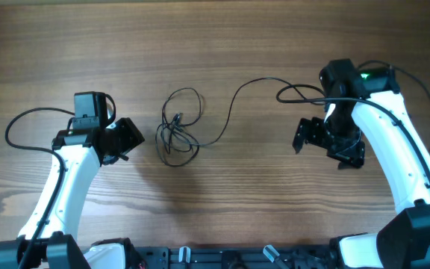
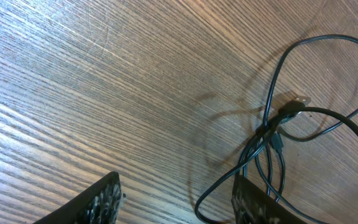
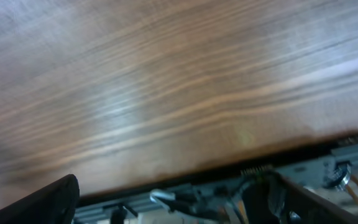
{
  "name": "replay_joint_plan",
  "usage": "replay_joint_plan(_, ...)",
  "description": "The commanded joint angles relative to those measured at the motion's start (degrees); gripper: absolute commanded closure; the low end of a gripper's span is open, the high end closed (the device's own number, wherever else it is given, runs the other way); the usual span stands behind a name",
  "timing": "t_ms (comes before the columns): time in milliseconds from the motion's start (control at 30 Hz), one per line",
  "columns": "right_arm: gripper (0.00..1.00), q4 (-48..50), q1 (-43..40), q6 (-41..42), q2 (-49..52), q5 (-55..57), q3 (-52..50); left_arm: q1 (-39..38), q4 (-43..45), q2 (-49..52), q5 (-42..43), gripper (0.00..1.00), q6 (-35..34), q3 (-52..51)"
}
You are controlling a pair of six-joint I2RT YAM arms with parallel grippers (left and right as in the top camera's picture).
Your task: Untangle cables
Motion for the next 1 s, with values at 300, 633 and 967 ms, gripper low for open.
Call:
replay_joint_plan(300,0.00,-4.1,4.0,-5.0,-0.9,-8.1,-9.9,0.3,0.2,0.4,-0.5,0.41,0.9,-0.4)
replay_joint_plan(633,0.00,-3.7,10.4,-7.9,-0.9,-16.3,-21.9,0.3,0.2,0.4,-0.5,0.42,0.9,-0.4)
replay_joint_plan(967,0.00,3.9,9.0,-12.3,-1.0,-15.7,-3.5,0.3,0.4,0.4,-0.5,0.42,0.9,-0.4)
